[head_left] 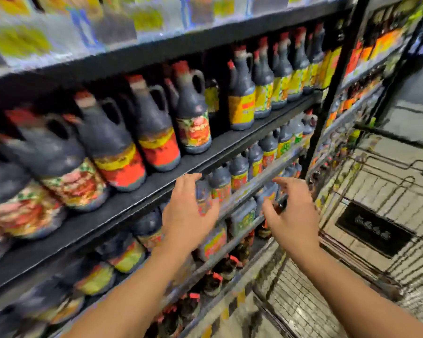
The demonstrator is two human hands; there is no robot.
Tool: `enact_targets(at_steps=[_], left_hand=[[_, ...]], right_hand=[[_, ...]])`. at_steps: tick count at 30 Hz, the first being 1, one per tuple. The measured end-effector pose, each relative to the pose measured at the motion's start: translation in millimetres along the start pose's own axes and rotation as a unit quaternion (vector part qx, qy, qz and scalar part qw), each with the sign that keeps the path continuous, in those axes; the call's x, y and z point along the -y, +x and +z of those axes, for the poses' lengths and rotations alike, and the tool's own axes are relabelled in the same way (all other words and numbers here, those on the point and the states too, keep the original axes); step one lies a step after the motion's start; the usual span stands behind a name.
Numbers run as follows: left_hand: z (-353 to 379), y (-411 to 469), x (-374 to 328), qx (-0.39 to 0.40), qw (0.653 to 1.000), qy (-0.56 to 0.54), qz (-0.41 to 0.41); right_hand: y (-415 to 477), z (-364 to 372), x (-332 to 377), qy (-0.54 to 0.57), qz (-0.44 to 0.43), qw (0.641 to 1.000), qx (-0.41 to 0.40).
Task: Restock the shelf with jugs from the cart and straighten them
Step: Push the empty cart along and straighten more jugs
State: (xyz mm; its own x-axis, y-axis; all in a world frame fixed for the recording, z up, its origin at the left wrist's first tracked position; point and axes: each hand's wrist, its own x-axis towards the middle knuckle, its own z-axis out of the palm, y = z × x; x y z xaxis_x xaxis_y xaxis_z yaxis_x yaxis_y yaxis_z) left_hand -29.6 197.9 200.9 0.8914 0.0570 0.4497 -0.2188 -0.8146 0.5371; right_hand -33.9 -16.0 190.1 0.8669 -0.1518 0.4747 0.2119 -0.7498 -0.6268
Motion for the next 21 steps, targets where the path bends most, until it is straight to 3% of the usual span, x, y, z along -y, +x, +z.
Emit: enact_targets(at_steps=[6, 12, 21], left_hand=[[-119, -17, 41, -0.153, 0.988, 0.023, -0.004], [-213, -54, 93, -0.232, 0.97, 0.067, -0.038], [-291, -108, 161, -0.343, 0.898, 0.191, -0.198]], right_hand=[[13, 53, 148, 0.123, -0.177, 0.977, 0.007], [-12, 97, 278, 0.181, -0.259, 0.948, 0.043], [-61, 138, 395, 0.131, -0.4, 0.904, 0.074]])
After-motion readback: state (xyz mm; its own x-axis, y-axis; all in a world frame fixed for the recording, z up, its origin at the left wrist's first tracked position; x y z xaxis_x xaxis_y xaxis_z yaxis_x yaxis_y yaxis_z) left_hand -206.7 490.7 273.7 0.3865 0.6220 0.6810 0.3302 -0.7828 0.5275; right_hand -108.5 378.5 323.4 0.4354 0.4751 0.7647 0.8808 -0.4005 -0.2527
